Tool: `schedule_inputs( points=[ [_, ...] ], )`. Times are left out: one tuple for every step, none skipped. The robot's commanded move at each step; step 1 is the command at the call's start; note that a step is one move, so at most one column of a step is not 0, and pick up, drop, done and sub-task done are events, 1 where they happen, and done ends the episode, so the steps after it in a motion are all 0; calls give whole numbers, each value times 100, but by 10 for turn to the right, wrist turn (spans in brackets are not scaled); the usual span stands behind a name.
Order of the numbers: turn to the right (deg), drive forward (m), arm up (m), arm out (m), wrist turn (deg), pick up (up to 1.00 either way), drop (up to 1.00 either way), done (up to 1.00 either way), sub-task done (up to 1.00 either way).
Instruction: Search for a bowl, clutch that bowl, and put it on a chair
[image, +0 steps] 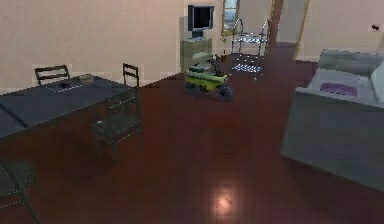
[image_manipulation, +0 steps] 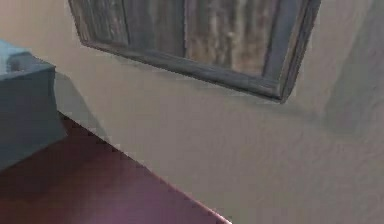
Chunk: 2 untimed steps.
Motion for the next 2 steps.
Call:
schedule_inputs(
  points=[
    [0, 100, 0, 0, 0, 0, 0, 0, 0],
    [0, 80, 0, 0, 0, 0, 0, 0, 0]
  ],
)
